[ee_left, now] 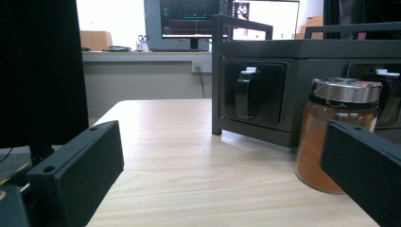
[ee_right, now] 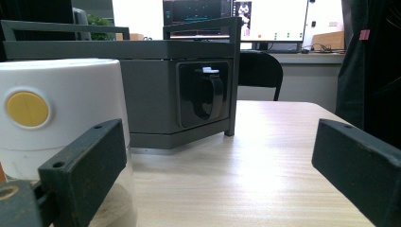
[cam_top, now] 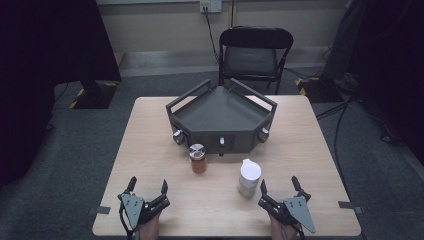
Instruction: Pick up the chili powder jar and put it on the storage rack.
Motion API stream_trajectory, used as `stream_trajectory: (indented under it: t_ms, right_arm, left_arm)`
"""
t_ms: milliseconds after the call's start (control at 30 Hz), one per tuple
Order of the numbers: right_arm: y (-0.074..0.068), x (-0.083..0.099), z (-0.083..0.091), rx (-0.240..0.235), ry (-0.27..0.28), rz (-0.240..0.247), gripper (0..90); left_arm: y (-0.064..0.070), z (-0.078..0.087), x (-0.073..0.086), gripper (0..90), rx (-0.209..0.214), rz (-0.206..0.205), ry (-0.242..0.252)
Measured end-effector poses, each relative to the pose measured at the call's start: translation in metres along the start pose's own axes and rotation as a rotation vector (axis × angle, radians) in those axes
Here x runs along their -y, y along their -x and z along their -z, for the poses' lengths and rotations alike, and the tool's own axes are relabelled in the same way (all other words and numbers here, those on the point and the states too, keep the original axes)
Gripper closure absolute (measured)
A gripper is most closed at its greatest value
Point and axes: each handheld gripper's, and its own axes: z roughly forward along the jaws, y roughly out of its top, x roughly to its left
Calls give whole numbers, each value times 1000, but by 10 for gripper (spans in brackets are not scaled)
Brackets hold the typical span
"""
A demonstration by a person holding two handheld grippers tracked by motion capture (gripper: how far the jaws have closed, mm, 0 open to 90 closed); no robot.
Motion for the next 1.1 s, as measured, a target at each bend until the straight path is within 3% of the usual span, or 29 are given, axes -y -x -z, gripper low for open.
stream_trajectory:
  t_ms: [1100]
  right_arm:
    - [-1, 0, 0, 3, 0, 0, 26]
  left_arm:
    - [1, -1, 0, 0, -1, 0, 0]
